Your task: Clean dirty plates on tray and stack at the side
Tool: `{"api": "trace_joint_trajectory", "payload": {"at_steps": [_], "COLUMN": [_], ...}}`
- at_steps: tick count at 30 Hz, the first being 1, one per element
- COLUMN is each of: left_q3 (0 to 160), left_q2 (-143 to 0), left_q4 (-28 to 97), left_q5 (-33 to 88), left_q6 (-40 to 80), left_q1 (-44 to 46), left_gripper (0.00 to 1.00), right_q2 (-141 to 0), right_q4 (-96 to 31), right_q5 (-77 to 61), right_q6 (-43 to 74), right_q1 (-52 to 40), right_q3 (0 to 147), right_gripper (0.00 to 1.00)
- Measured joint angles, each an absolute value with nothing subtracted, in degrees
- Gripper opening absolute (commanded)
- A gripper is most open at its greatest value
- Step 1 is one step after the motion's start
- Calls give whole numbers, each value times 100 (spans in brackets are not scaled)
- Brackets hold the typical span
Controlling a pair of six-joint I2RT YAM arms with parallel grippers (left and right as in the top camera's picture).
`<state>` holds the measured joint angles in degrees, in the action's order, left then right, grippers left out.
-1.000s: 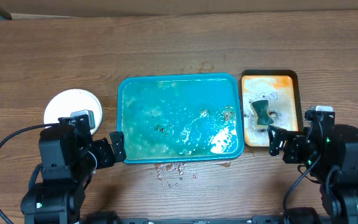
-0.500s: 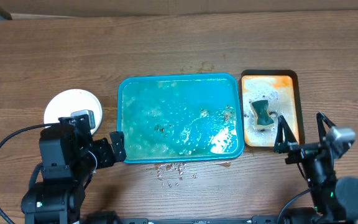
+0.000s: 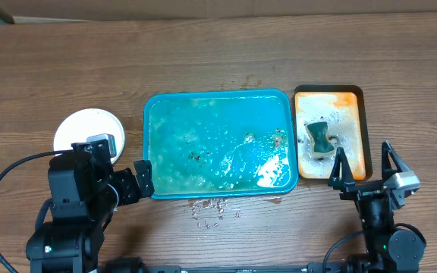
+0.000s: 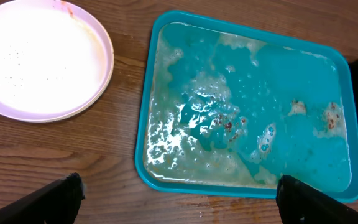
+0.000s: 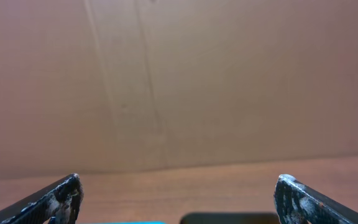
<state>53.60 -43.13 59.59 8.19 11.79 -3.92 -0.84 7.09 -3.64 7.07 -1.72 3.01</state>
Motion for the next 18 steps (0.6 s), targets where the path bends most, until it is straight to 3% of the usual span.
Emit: {"api": "trace_joint_trajectory", "payload": {"at_steps": [8, 18], "left_q3": [5358, 5360], "left_q2": [-4313, -4313], "left_q4": [5957, 5957], "left_q5": [819, 819], "left_q6": [1179, 1179], "left_q1": [-392, -392], "left_gripper": [100, 100], "right_q2": [-75, -73], "right_q4": [-480, -517], "right_q5": [-110, -97], "right_q6": [707, 709], "right_q1": [-150, -148], "right_q3": [106, 106], "right_gripper": [100, 100]}}
